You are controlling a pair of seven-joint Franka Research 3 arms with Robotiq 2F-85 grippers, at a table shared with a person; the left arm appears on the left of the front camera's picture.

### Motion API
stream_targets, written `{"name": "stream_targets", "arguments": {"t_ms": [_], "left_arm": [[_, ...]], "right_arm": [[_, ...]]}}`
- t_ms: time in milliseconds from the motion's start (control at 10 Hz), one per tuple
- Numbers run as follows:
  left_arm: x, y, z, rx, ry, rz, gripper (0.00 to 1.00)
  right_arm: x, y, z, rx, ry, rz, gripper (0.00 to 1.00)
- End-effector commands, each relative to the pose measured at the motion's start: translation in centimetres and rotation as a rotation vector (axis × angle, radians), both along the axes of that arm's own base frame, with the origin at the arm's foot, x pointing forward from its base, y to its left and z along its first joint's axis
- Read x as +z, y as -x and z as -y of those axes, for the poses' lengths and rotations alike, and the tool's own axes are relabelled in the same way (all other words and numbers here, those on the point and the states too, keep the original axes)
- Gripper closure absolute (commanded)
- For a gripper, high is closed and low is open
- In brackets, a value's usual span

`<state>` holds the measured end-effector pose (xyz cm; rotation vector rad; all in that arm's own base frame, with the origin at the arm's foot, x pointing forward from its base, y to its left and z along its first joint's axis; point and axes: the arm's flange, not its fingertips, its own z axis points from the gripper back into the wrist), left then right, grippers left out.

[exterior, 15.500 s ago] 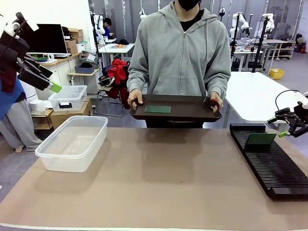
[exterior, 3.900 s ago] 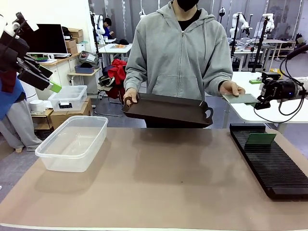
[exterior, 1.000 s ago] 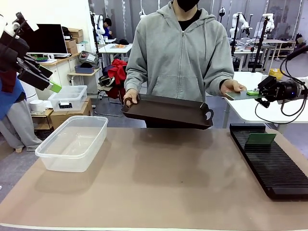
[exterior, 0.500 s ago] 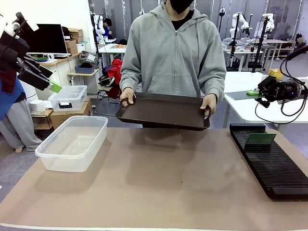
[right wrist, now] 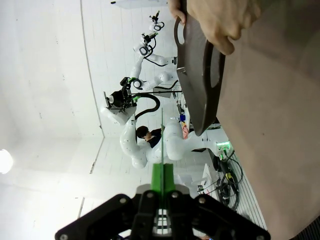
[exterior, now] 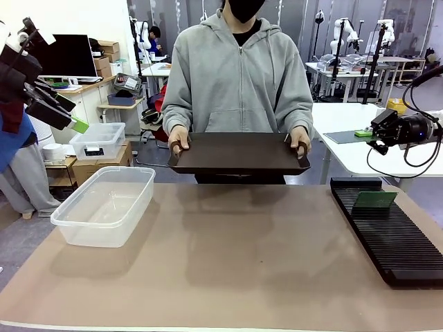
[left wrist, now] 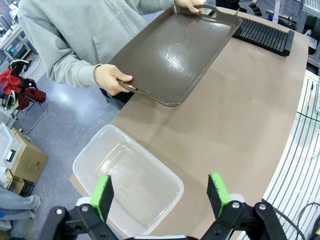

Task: Sort PCBs into racks and boxes based on the side picked up.
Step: If the short side of the Blank PCB is picked up, insert it into the PCB Rack ; if the long side is picked up, place it in the Organizing box.

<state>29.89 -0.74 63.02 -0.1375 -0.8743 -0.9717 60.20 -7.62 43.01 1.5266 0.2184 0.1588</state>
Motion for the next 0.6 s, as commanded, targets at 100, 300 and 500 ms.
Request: {"name": "stream_targets", "arguments": {"t_ms": [100, 300, 500], "left_arm": [[-0.2, 0.0, -0.1, -0.003, -0.003, -0.009, 0.00], [-0.2, 0.0, -0.1, -0.003, -0.003, -0.009, 0.00], [-0.2, 0.0, -0.1, -0.003, -0.003, -0.009, 0.00]], "right_arm": [[0.0, 0.0, 0.0, 0.000, 0.000, 0.000, 0.98], [2.2, 2.2, 0.4, 0.028, -0.016, 0.258, 0.98], [4.6, 5.2, 1.3, 0.038, 0.007, 0.476, 0.98]]}}
